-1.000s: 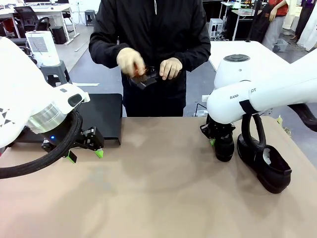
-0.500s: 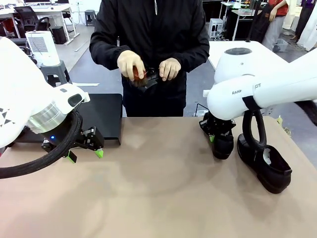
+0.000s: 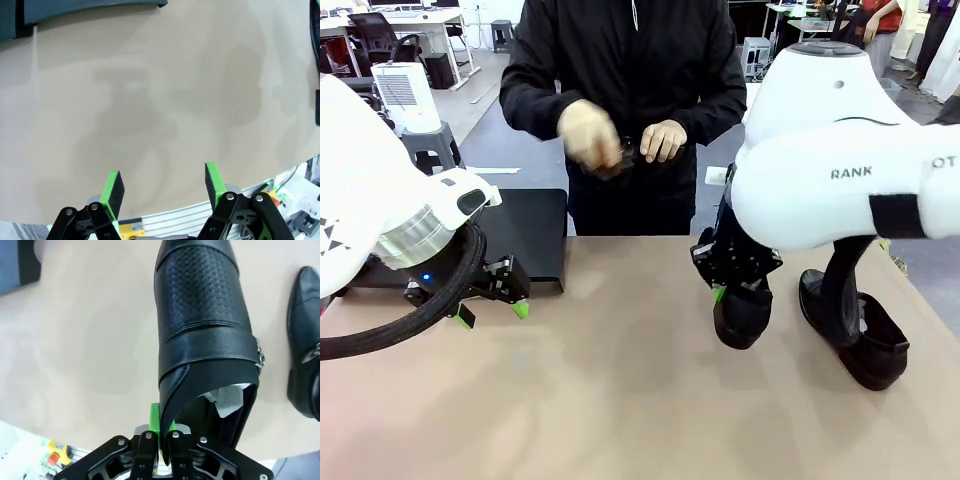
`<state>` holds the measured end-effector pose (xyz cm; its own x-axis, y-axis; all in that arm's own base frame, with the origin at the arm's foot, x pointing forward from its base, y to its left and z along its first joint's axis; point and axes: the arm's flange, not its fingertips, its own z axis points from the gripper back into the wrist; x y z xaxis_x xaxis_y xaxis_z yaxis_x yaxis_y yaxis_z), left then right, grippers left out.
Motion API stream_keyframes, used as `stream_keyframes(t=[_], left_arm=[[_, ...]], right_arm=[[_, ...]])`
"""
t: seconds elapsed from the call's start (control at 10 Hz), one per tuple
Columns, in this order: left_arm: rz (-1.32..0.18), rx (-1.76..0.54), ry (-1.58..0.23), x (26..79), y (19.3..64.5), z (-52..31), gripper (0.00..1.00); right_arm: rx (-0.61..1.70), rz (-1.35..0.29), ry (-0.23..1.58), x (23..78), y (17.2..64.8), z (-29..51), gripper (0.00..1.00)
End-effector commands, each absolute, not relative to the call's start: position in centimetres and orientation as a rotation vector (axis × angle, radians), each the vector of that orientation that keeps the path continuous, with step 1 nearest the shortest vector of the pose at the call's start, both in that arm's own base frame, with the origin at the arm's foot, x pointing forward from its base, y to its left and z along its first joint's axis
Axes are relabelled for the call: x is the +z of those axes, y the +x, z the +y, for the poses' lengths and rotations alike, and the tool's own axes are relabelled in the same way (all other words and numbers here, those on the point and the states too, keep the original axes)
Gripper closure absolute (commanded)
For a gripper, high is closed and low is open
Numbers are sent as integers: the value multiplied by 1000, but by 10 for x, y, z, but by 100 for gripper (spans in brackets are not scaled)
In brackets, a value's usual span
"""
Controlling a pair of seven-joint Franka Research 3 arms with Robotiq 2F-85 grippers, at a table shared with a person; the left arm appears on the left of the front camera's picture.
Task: Organize the shoes by placing them on the stand.
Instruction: Pick up one Shoe and place it in the middle of the table.
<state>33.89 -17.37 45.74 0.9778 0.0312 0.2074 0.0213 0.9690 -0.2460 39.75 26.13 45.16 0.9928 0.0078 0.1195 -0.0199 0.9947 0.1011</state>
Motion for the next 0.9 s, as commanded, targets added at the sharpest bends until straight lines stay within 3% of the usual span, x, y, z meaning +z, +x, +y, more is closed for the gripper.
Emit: stream_keyframes(t=[0.0,0.3,0.8], left_arm=[[-212,1,-250,456,339,-171,15],[-212,1,-250,456,339,-171,15],[-212,1,-250,456,339,-171,15]], right_arm=[[-15,-144,78,445,436,240,100],[-23,-93,68,439,403,263,100],[-54,-143,39,409,328,387,100]])
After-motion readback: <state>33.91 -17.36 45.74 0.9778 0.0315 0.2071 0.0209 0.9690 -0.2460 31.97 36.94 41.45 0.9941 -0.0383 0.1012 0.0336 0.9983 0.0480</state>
